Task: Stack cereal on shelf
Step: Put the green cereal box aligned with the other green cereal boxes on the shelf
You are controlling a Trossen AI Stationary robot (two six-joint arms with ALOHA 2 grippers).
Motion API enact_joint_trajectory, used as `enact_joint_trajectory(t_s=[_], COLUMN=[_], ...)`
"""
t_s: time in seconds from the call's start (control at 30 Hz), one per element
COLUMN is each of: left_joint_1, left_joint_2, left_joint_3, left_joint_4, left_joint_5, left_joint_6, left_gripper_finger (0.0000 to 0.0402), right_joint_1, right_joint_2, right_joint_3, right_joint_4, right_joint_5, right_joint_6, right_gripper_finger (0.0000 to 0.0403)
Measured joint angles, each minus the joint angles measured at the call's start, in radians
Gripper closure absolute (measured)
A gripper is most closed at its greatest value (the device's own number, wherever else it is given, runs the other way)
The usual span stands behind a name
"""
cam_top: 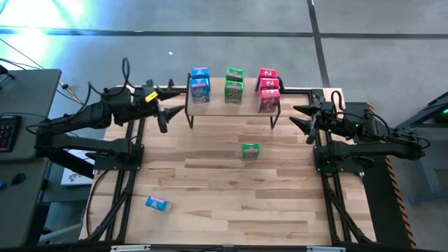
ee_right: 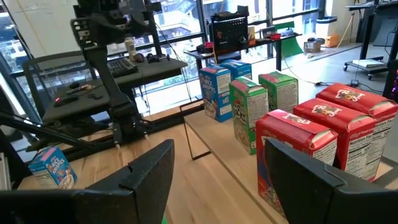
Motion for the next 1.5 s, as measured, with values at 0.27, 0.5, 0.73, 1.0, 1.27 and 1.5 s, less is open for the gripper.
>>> enact_joint_trajectory(t_s=[0.27, 0.5, 0.73, 1.0, 1.27, 1.5], left_joint_1=[0.000, 0.000, 0.000, -0.011, -0.041, -0.060], left_joint_2=[0.140, 0.279, 0.426, 0.584, 0.714, 0.782], left_joint_3=[0.053, 0.150, 0.251, 0.330, 0.356, 0.356], left_joint_4=[0.029, 0.029, 0.028, 0.027, 0.055, 0.097], left_joint_5=[0.129, 0.131, 0.173, 0.197, 0.199, 0.200], left_joint_6=[0.057, 0.080, 0.096, 0.096, 0.100, 0.100], left_gripper_finger=[0.0151, 0.0151, 0.0151, 0.0151, 0.0151, 0.0151], right_joint_1=[0.000, 0.000, 0.000, 0.000, 0.000, 0.000], right_joint_2=[0.000, 0.000, 0.000, 0.000, 0.000, 0.000], right_joint_3=[0.000, 0.000, 0.000, 0.000, 0.000, 0.000], right_joint_4=[0.000, 0.000, 0.000, 0.000, 0.000, 0.000], right_joint_5=[0.000, 0.000, 0.000, 0.000, 0.000, 0.000], right_joint_6=[0.000, 0.000, 0.000, 0.000, 0.000, 0.000], right_gripper_finger=[0.0160, 0.0160, 0.0160, 0.0160, 0.0160, 0.0160])
